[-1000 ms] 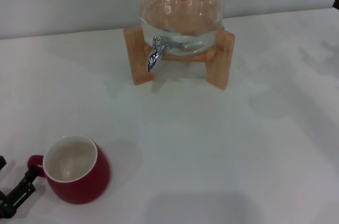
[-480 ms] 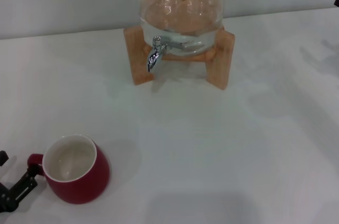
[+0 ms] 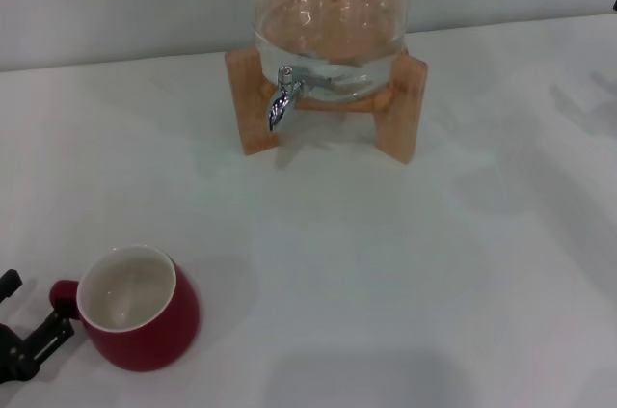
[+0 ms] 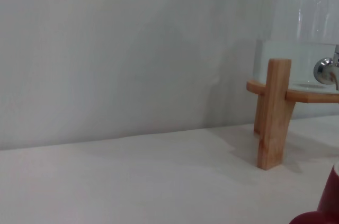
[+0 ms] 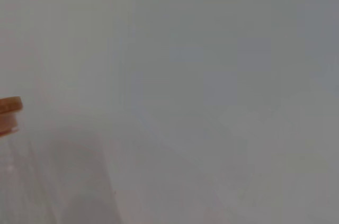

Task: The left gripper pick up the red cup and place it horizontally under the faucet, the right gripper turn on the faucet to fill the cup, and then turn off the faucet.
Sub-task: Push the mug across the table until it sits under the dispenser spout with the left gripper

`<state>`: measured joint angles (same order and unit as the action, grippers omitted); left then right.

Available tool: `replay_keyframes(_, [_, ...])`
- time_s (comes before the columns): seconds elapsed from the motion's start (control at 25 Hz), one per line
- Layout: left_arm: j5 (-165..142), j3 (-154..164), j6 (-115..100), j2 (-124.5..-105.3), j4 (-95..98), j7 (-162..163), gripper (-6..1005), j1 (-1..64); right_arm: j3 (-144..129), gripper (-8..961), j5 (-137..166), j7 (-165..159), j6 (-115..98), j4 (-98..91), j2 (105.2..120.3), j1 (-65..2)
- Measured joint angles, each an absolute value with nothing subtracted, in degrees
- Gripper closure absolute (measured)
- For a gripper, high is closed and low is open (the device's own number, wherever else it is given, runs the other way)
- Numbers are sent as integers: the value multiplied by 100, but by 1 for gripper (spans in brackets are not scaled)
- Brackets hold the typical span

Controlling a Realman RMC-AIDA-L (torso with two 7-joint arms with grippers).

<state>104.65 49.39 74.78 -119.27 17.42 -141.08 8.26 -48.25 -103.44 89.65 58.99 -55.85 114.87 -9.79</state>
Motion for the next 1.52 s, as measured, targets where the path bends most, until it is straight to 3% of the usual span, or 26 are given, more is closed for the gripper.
replay_keyframes(1.12, [10194,4965,7590,-11935,1809,-14468,261,884,-4816,170,-10354,8982,5874,-5572,11496,-1030])
replay_keyframes(1.24, [10183,4966,7573,-11937,1810,-14465,490,892,-4816,170,-10354,8982,5872,-5572,11496,-1040])
replay_keyframes(1.52, [10167,4966,7586,-11940,1809,-14492,638,896,-4754,170,-10354,8988,5878,-5556,11496,-1047])
